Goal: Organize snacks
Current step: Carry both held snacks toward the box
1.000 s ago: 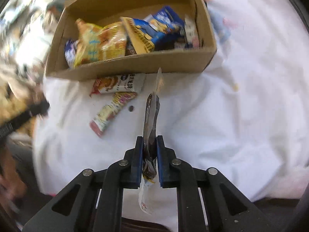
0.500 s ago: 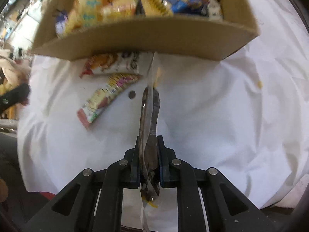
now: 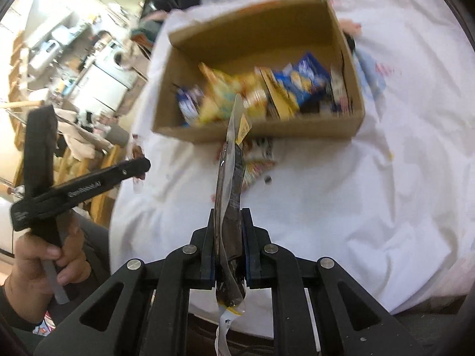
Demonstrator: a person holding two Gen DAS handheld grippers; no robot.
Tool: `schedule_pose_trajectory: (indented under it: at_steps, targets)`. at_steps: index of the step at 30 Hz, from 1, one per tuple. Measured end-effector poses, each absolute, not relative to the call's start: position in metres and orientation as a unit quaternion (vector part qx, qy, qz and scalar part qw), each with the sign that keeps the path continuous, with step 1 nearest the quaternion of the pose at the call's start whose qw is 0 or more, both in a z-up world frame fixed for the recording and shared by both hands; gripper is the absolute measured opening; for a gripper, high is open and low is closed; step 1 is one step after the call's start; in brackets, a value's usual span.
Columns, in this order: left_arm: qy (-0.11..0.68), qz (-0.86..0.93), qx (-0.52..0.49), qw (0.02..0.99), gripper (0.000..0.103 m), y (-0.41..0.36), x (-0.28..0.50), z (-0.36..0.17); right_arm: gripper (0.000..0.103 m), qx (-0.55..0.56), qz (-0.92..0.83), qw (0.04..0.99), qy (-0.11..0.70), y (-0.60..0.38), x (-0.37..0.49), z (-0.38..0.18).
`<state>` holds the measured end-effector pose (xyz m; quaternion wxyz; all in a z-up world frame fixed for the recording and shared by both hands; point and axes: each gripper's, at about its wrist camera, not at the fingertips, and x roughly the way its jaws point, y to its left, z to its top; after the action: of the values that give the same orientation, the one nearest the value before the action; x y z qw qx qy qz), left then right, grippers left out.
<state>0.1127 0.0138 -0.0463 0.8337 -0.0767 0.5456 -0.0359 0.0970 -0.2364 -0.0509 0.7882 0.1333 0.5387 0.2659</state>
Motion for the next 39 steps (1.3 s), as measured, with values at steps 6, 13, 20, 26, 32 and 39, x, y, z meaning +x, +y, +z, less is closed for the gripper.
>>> schedule_pose_trajectory:
  at_steps: [6,13,20,26,32,39]
  targets:
    - [0.514,-0.035,-0.076,0.854,0.013,0.020,0.122,-0.015,0.013,0.158,0.265,0.815,0.491,-0.248,0.118,-0.024]
    - [0.498,-0.035,-0.056,0.865,0.013,0.018,0.160,0.002,0.013,0.181,0.222,0.850,0.441,-0.271,0.172,-0.005]
    - [0.499,-0.050,-0.039,0.865,0.013,0.000,0.197,-0.002,0.013,0.185,0.193,0.853,0.449,-0.279,0.218,-0.018]
    - [0.498,-0.044,-0.020,0.866,0.013,-0.010,0.220,-0.019,0.013,0.140,0.172,0.856,0.466,-0.262,0.242,-0.040]
    - [0.509,-0.039,-0.034,0.859,0.013,-0.005,0.225,-0.037,0.014,0.112,0.151,0.864,0.468,-0.251,0.249,-0.047]
    - [0.523,-0.043,-0.045,0.850,0.014,-0.006,0.230,-0.045,0.014,0.077,0.111,0.875,0.465,-0.244,0.259,-0.050]
